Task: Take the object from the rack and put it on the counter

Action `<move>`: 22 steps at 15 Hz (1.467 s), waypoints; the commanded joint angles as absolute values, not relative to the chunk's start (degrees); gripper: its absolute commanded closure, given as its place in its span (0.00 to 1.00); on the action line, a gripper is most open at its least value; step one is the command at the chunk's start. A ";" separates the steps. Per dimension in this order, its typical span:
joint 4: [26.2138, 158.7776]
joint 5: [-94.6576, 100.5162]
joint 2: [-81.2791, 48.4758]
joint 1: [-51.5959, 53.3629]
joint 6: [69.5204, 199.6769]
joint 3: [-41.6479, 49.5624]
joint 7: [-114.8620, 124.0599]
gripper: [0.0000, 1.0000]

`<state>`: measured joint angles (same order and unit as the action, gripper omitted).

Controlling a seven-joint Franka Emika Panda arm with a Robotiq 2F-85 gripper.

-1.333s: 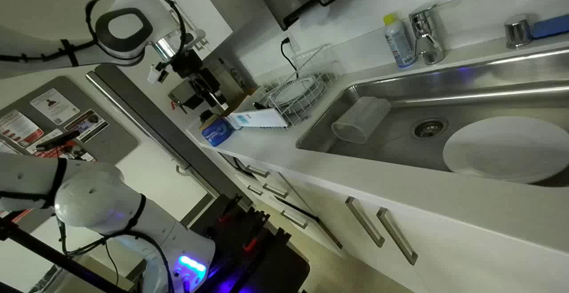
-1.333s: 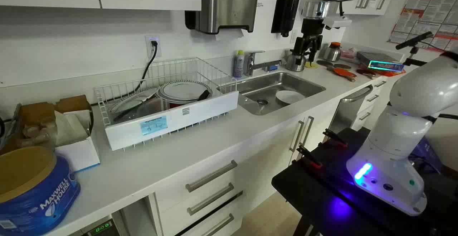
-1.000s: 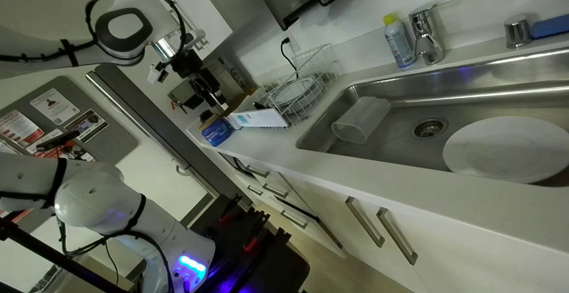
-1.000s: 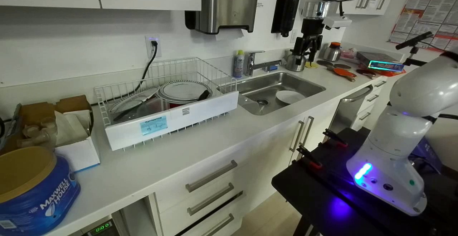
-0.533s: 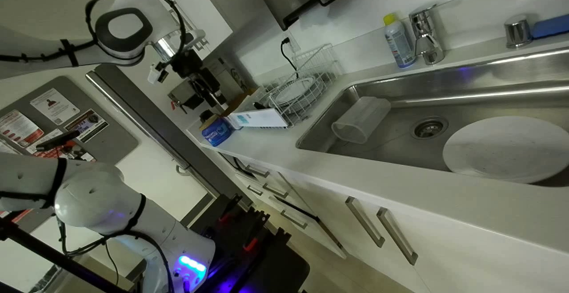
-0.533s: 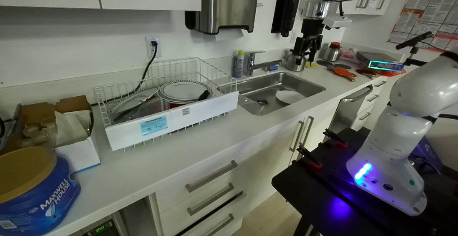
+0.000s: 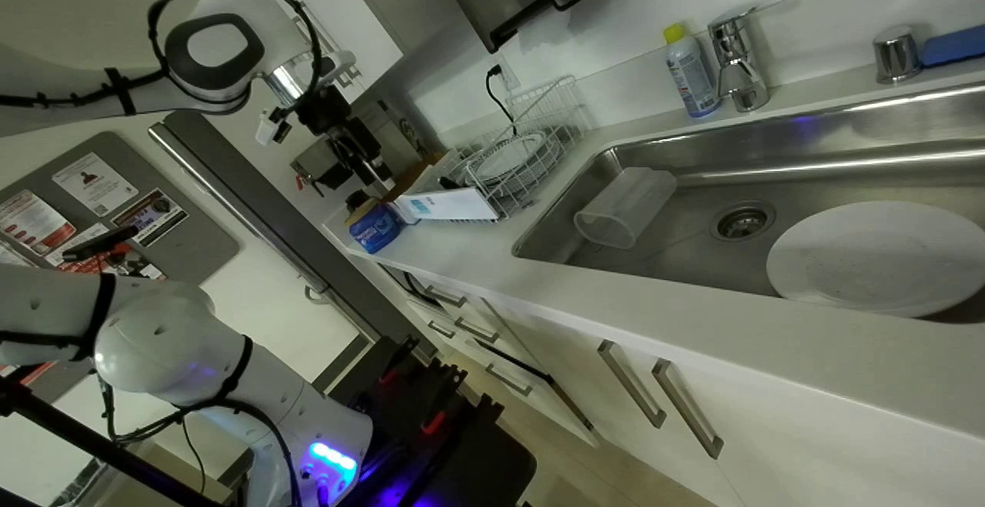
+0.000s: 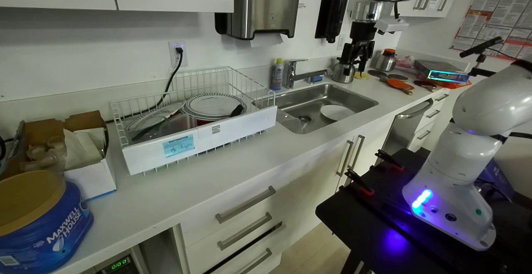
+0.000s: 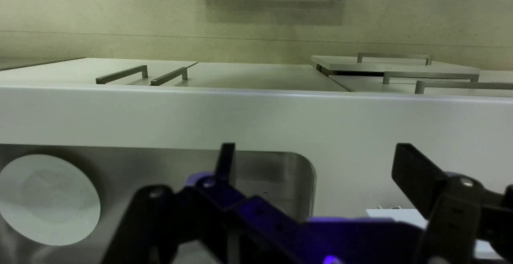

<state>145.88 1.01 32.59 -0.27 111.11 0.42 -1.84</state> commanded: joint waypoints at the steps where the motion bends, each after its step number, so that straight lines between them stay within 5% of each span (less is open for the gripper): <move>1: 145.79 1.04 32.58 -0.18 110.99 0.48 -1.80 0.00; 22: 143.17 2.24 28.20 12.15 123.89 -9.23 -6.30 0.00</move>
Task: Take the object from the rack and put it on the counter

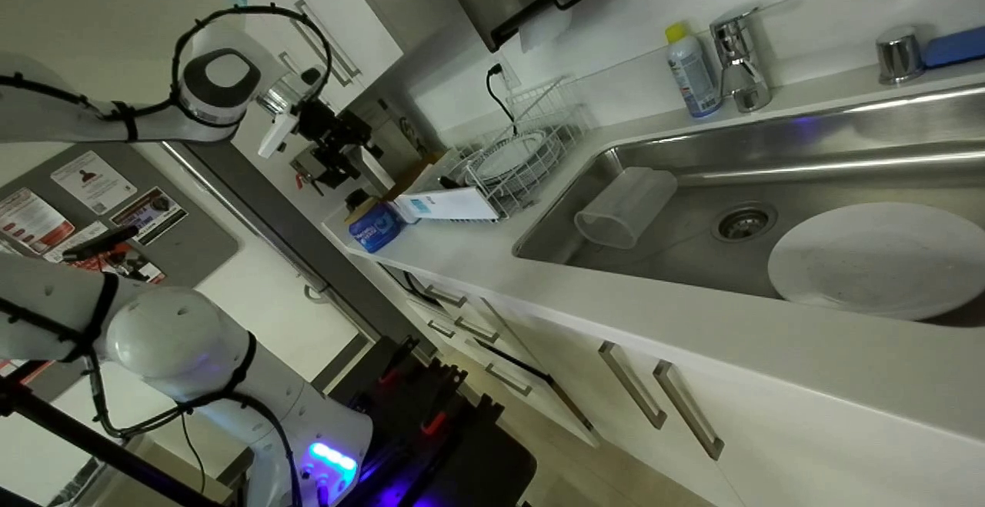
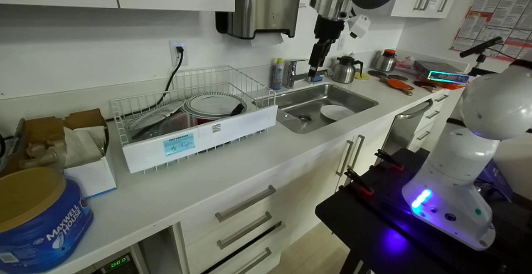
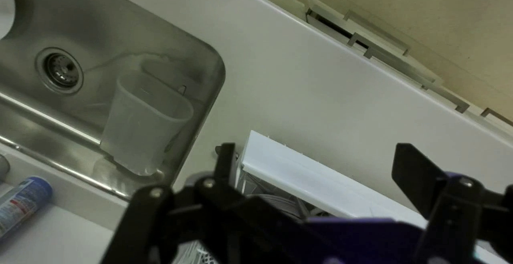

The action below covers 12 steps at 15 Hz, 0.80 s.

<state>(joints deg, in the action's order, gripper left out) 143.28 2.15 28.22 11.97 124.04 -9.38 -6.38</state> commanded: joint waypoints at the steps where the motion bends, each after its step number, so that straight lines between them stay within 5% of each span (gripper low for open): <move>1: 143.19 2.24 28.16 12.03 123.89 -9.15 -6.30 0.00; 12: 137.59 14.12 20.12 14.21 130.47 -11.48 -18.30 0.00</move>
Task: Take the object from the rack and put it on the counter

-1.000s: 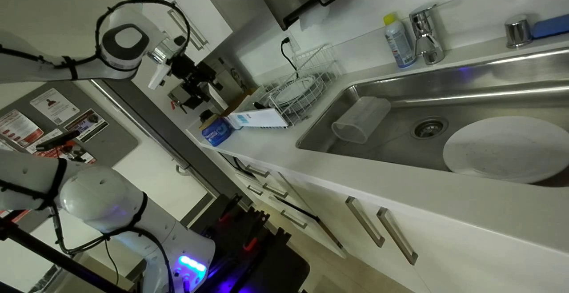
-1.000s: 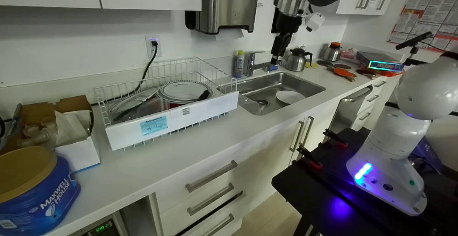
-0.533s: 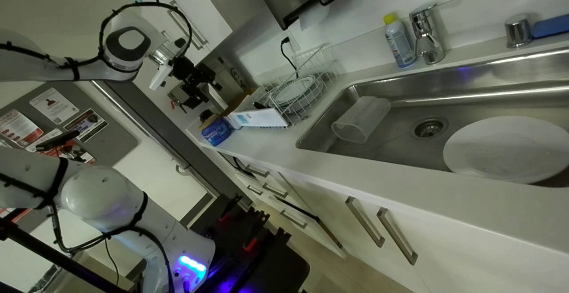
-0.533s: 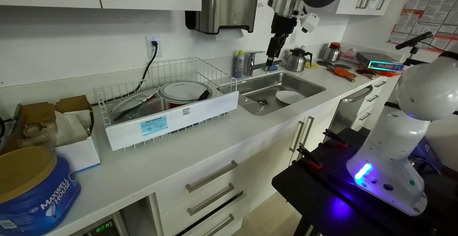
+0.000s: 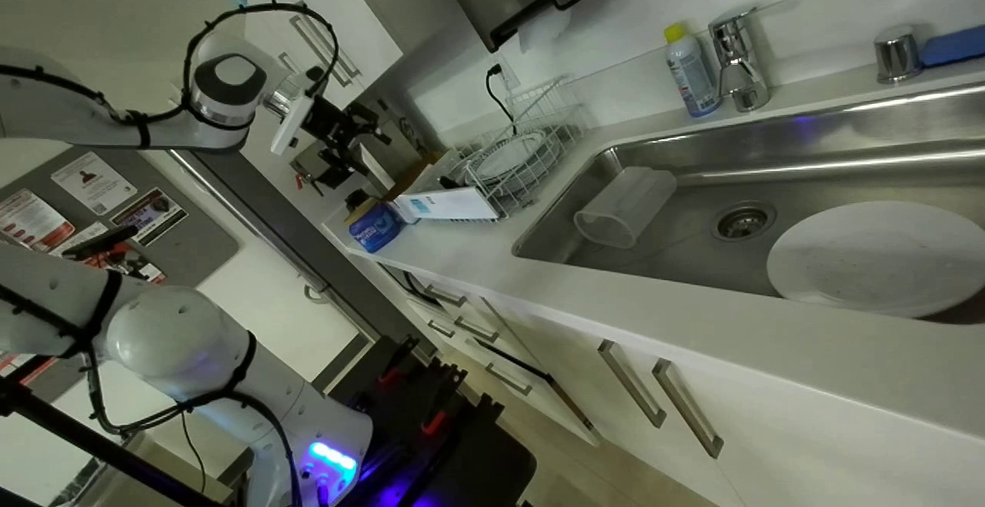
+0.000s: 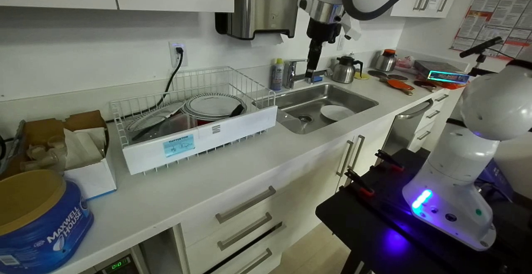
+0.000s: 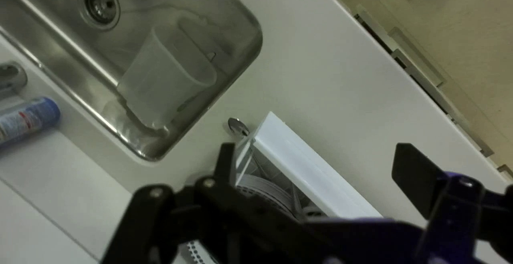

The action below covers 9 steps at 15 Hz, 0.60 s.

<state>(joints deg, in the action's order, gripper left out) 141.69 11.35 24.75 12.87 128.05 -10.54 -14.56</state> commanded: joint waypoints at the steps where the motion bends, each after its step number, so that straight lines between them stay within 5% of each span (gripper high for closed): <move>1: 136.27 14.73 18.45 14.80 131.73 -11.92 -19.79 0.00; 9: 133.11 12.04 9.12 19.08 147.46 -11.38 -40.23 0.00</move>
<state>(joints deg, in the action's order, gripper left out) 134.03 13.76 11.64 17.65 143.01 -12.34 -32.10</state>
